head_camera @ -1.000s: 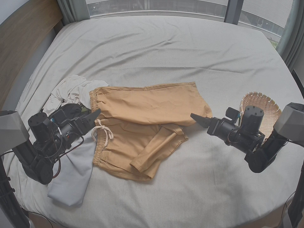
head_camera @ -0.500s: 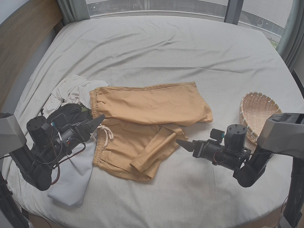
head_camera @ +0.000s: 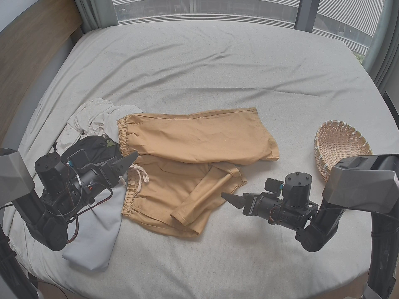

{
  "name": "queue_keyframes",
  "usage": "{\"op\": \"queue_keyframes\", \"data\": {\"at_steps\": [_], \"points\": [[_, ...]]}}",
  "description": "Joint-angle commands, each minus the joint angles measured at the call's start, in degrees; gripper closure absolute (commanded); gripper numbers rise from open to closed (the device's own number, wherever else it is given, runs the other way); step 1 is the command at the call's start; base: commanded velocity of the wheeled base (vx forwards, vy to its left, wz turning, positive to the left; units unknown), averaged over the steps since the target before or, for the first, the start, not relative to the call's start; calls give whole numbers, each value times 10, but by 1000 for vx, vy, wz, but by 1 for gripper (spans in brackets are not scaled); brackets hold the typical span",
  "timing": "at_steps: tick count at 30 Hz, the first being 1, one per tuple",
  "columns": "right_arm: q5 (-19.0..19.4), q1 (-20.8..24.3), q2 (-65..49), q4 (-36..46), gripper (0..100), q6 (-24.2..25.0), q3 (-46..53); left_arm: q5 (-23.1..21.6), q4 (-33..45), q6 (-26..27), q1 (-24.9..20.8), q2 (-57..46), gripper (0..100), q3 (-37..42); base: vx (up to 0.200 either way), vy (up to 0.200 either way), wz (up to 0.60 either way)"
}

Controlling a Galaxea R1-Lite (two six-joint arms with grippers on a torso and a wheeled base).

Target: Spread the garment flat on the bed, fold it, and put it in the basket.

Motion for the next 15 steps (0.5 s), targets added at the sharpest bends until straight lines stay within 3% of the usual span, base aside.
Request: {"op": "queue_keyframes", "data": {"at_steps": [1, 8, 9, 15], "points": [[-1, 10, 13, 3, 0, 6, -12, 0, -1, 0, 0, 0, 0, 1, 0, 0, 0], [-4, 15, 24, 4, 0, 8, -33, 0, -1, 0, 1, 0, 0, 5, 0, 0, 0], [-7, 15, 27, 4, 100, 7, -36, 1, -1, 0, 1, 0, 0, 5, 0, 0, 0], [-27, 15, 49, 1, 100, 7, -54, 1, -1, 1, 1, 0, 0, 7, 0, 0, 0]]}}
